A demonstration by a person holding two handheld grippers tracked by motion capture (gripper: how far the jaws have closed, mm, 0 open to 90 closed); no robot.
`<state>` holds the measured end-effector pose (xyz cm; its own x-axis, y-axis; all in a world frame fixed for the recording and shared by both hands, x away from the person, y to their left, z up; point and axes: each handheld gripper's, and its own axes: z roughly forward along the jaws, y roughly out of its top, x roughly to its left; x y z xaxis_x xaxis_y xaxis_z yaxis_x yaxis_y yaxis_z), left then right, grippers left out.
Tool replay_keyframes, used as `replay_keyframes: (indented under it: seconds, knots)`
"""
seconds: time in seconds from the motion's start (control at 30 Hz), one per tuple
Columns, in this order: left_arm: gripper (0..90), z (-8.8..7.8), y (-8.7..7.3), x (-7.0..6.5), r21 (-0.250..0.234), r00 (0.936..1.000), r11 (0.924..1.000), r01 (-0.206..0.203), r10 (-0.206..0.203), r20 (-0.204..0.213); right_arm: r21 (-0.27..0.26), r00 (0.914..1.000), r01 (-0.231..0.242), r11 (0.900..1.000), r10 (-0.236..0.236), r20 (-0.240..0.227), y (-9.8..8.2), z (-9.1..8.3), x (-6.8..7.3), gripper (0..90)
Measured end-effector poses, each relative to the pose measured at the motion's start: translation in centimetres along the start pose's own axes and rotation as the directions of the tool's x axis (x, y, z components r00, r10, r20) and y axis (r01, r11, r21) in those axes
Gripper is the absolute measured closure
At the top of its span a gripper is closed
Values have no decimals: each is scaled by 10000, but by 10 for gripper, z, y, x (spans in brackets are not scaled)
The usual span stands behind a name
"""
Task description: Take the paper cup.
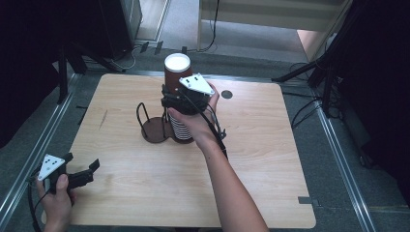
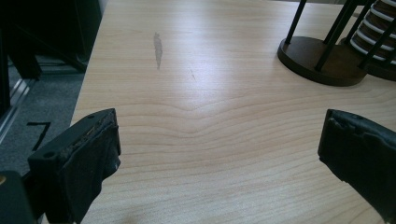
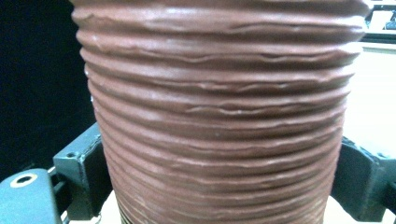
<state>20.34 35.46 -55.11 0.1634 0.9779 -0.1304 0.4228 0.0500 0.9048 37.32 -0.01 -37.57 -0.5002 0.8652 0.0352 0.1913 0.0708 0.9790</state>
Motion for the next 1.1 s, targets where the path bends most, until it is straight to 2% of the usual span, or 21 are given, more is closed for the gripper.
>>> replay_keyframes:
  seconds: [0.43,0.63,0.73,1.1]
  knots:
    - [0,0,0,0,-20,10000,10000,12,-12,31,-544,10000,-63,9985,64,11,31,-11,1,105]
    - [0,0,0,0,-27,10000,10000,-3,3,24,-866,9999,97,9962,-92,53,42,-15,3,108]
    - [0,0,0,0,-34,10000,10000,11,-11,38,-838,9996,-171,9963,153,-219,46,-16,2,109]
    - [0,0,0,0,-27,10000,10000,-32,33,29,-1199,9992,-359,9921,336,-211,60,-22,4,109]
